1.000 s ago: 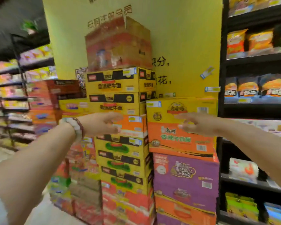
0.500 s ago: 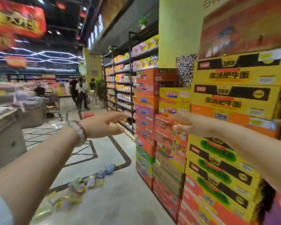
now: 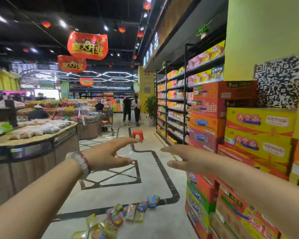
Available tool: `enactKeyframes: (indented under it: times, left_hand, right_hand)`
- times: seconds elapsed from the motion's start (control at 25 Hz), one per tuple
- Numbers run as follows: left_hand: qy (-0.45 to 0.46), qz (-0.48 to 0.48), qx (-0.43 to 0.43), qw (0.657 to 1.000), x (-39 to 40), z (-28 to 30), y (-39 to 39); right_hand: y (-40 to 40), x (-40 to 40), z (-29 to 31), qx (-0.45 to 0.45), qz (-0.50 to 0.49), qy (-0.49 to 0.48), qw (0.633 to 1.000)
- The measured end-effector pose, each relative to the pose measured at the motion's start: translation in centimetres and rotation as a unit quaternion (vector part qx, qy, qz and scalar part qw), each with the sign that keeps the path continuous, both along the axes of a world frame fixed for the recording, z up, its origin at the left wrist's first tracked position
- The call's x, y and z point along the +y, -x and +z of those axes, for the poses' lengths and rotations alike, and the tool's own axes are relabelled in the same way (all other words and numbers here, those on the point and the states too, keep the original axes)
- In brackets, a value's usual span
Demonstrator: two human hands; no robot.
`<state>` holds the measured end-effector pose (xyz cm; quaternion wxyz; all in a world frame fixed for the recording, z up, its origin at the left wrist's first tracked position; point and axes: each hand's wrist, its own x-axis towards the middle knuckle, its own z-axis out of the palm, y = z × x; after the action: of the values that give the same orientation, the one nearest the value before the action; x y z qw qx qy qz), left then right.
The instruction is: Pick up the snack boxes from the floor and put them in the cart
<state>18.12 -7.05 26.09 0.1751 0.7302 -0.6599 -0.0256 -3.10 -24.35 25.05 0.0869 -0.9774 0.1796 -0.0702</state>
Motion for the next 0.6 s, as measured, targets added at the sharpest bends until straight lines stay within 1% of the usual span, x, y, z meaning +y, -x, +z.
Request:
enactKeyframes:
  times: [0.12, 0.24, 0.36, 0.6]
  left_hand:
    - [0.007, 0.029, 0.011, 0.999, -1.5, -1.1, -3.5]
    - [-0.002, 0.066, 0.007, 0.998, -2.5, -2.5, -8.1]
    - [-0.017, 0.080, 0.003, 0.997, -3.7, -3.7, -12.6]
    - [-0.044, 0.074, 0.007, 0.996, -6.7, -5.5, -23.9]
  right_hand:
    - [-5.0, -2.7, -0.1, 0.004, 0.037, -0.012, 0.999]
    - [-10.5, -4.8, -0.7, 0.016, 0.071, -0.020, 0.997]
    - [-16.0, -6.4, -1.4, 0.007, 0.095, -0.026, 0.995]
    - [-28.3, -8.8, -2.5, -0.035, 0.082, -0.065, 0.994]
